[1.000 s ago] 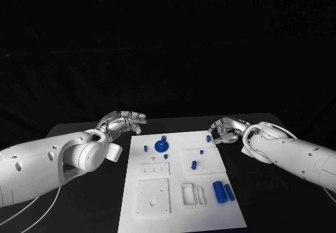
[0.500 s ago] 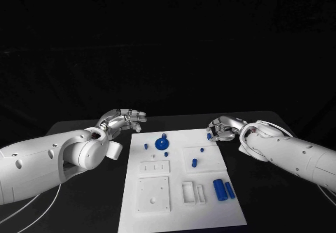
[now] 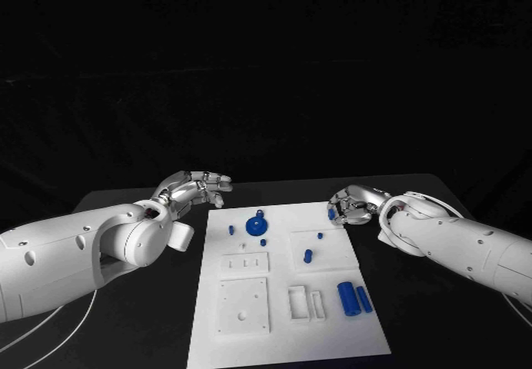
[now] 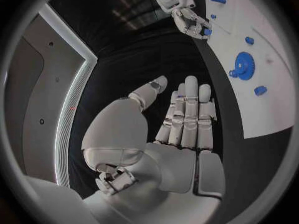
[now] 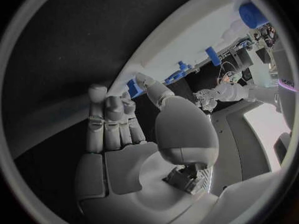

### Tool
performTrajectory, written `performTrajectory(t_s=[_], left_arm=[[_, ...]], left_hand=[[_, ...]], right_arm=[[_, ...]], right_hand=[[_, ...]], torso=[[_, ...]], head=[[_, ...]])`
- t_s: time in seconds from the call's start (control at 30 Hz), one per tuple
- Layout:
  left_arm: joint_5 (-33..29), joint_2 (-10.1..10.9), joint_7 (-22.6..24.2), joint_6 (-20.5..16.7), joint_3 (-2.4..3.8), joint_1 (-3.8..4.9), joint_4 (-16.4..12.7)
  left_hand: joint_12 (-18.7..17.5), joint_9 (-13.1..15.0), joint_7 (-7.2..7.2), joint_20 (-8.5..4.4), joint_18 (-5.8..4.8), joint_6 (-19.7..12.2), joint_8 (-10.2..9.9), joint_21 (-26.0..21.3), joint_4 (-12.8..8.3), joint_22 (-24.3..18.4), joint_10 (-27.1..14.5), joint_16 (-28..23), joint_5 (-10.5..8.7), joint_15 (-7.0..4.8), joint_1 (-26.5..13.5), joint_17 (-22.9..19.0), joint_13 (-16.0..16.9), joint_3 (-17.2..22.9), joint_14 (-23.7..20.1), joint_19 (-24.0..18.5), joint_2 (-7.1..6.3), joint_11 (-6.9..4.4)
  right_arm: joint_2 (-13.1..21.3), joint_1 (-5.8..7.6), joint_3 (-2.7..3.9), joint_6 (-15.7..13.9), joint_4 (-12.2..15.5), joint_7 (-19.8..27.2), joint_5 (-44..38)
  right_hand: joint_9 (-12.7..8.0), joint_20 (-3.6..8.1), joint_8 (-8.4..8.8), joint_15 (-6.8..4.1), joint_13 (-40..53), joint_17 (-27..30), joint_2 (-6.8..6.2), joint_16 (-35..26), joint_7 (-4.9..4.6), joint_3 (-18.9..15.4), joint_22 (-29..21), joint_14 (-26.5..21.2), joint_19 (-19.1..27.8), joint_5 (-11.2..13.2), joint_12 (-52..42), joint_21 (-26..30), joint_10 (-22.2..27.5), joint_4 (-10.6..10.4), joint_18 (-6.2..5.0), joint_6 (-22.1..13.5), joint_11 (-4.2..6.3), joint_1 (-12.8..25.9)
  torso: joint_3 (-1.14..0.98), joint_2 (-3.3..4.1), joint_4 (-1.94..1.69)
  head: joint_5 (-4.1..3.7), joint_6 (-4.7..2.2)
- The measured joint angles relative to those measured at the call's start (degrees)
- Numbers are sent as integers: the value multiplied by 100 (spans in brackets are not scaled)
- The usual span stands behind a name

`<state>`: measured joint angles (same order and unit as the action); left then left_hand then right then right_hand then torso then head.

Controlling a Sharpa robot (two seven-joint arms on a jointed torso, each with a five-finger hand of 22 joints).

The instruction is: Assemble the parts on the task board

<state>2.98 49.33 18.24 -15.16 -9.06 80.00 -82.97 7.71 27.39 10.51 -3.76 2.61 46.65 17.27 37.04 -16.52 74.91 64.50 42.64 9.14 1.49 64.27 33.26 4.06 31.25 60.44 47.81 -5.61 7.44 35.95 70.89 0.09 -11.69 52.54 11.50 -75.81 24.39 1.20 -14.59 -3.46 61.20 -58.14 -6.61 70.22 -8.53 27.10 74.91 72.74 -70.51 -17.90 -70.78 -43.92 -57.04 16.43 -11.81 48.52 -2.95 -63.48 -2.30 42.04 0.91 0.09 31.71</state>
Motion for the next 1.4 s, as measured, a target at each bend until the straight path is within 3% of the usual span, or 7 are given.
performTrajectory(t_s=[0.27,0.37,0.57,0.8,1.03,1.17,1.4], left_arm=[[0,-2,0,3,0,0,1],[0,-2,-1,4,0,0,1],[0,2,-2,6,0,0,1],[3,2,-3,9,0,0,1],[3,6,-6,11,0,0,1],[10,5,-10,15,0,0,1],[55,-4,-37,44,0,0,14]], left_hand=[[0,2,0,0,0,0,0,0,0,0,0,0,0,0,0,-3,0,0,0,0,0,0],[0,2,0,1,0,0,0,0,0,0,0,0,0,0,0,-6,0,0,0,0,0,0],[0,1,0,1,0,0,0,0,0,-1,0,0,0,0,0,-6,0,0,0,1,0,0],[0,1,0,1,0,0,0,0,0,-1,0,0,0,0,0,-6,0,0,0,1,0,0],[0,1,0,2,1,0,0,0,0,-1,0,0,0,0,0,-11,0,0,0,1,0,0],[17,12,0,0,2,0,0,0,0,4,50,0,0,0,0,-27,19,0,0,-1,0,-20],[117,55,-62,-13,8,67,11,24,0,3,238,23,0,-22,-64,-54,60,0,-22,-32,64,-70]], right_arm=[[-13,-2,0,44,-12,6,10],[-17,-2,0,69,-19,7,14],[-18,-5,-1,105,-24,8,17],[-27,-5,0,118,-25,10,18],[-31,-8,0,107,-28,10,18],[-31,-12,0,70,-18,0,18],[15,-14,-2,-117,126,-92,24]], right_hand=[[0,-9,-70,-40,-21,-6,124,0,45,291,0,13,-10,504,1,-21,-11,-46,-1,190,71,64],[0,-9,-94,-74,-33,-5,204,0,63,497,0,33,-10,710,1,-21,-20,-162,-3,246,82,144],[10,13,-165,-117,-35,-20,209,-22,163,1092,0,34,-34,1239,-38,-21,-10,-431,-13,365,133,149],[14,12,-170,-117,-35,-20,208,-22,169,1167,0,35,-34,1309,-38,-45,-23,-467,-16,374,146,149],[29,4,-255,-161,-34,-30,210,-22,249,1262,0,37,-43,1392,-38,-70,-35,-492,-60,494,191,152],[57,9,-346,-228,-40,-33,201,-22,355,1330,0,63,-48,1441,-44,-70,-50,-519,-112,601,237,206],[57,30,-393,-248,-46,-39,177,-22,399,1382,0,83,-90,1441,-44,-101,-89,-539,-130,645,278,257]], torso=[[0,-2,2],[1,-2,2],[2,-2,1],[2,0,0],[2,2,-3],[2,2,0],[-2,-1,4]], head=[[-7,1],[-11,1],[-15,3],[-16,5],[-15,9],[-10,10],[-5,-7]])
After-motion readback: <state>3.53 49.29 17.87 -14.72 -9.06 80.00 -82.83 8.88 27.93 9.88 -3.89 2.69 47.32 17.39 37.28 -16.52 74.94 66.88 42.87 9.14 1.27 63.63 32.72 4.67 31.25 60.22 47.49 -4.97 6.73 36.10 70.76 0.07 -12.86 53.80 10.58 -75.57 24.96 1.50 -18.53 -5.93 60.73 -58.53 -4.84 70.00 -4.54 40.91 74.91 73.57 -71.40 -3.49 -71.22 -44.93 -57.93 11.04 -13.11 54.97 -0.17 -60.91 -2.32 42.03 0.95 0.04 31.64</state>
